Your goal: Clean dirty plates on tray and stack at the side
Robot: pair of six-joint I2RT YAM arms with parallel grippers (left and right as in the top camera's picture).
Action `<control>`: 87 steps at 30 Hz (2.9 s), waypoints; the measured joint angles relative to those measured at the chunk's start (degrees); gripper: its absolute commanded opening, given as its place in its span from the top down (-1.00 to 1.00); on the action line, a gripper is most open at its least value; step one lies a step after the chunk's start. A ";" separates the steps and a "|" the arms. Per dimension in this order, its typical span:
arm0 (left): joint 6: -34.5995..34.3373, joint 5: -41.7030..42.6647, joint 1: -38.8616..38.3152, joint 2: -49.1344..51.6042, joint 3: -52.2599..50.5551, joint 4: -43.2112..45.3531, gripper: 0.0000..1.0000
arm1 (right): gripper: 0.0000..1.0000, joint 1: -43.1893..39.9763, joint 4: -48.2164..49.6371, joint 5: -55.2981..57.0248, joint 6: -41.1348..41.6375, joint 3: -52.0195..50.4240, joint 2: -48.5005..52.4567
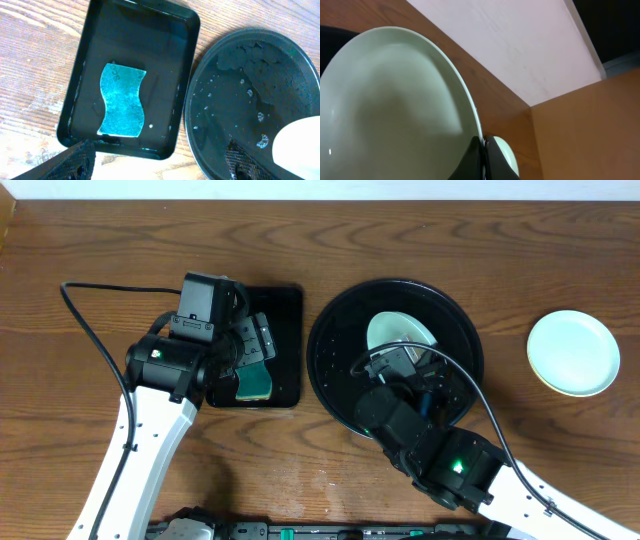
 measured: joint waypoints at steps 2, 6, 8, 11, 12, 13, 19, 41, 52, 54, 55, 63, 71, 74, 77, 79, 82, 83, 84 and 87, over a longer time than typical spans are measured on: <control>0.00 0.00 0.00 0.00 0.00 0.00 -0.68 | 0.98 -0.83 -0.07 -0.70 1.20 0.00 0.20; 0.00 0.00 0.00 0.00 0.00 -0.02 -0.68 | 0.98 -4.22 -1.86 -4.48 4.98 0.00 0.37; 0.00 0.00 0.00 0.00 0.00 -0.02 -0.69 | 0.98 -6.08 -3.72 -6.75 8.41 0.00 0.39; 0.00 0.02 0.00 0.00 0.00 -0.02 -0.68 | 0.98 -11.10 -6.60 -13.09 16.13 -0.02 0.42; -0.02 0.00 0.00 0.00 0.00 0.00 -0.68 | 0.98 -13.60 -7.06 -16.04 18.67 -0.02 0.44; 0.00 0.00 0.00 0.00 0.00 -0.02 -0.68 | 0.98 -16.24 -7.32 -19.06 20.96 -0.02 0.44; -0.02 0.00 0.00 0.00 0.00 -0.02 -0.68 | 0.98 -36.39 -5.84 -41.83 29.31 -0.02 0.22; -0.02 0.00 0.00 0.00 0.00 -0.02 -0.68 | 0.98 -92.37 9.20 -60.89 37.77 -0.02 18.67; -0.02 0.02 0.00 0.00 0.00 -0.02 -0.68 | -0.17 -94.05 18.03 -75.21 32.94 -0.17 23.67; -0.02 0.00 0.00 0.00 0.00 -0.02 -0.69 | -0.22 -93.88 18.34 -81.66 31.87 -0.17 20.96; -0.02 0.00 0.00 0.00 0.00 -0.02 -0.69 | -0.22 -93.61 17.81 -84.59 31.54 -0.17 19.02; 0.00 0.00 0.00 0.00 0.00 0.00 -0.68 | -0.23 -84.83 1.90 -95.97 27.28 -0.11 0.31; 0.00 0.02 0.00 0.00 0.00 0.00 -0.68 | -0.28 -71.76 -15.56 -98.31 18.51 -0.13 -14.16; 0.00 0.02 0.00 0.00 0.00 -0.02 -0.68 | -0.98 -66.62 -19.45 -98.75 16.20 -0.13 -18.60; -0.02 0.02 0.00 0.00 0.00 -0.02 -0.69 | -0.99 -62.93 -22.12 -99.71 16.02 -0.13 -21.97; 0.00 0.02 0.00 0.00 0.00 -0.02 -0.69 | -0.99 -61.35 -23.58 -100.54 17.33 -0.11 -23.58; -0.02 0.00 0.00 0.00 0.00 -0.02 -0.68 | -0.99 -60.57 -24.98 -100.76 18.58 -0.13 -24.61; -0.02 0.02 0.00 0.00 0.00 -0.02 -0.68 | -0.99 -60.54 -24.96 -99.91 18.51 -0.11 -24.65; 0.00 0.00 0.00 0.00 0.00 -0.02 -0.68 | -0.98 -60.54 -24.94 -99.71 18.47 -0.11 -24.65; -0.02 0.00 0.00 0.00 0.00 0.00 -0.68 | -0.98 -60.52 -22.34 -98.27 13.90 -0.13 -24.65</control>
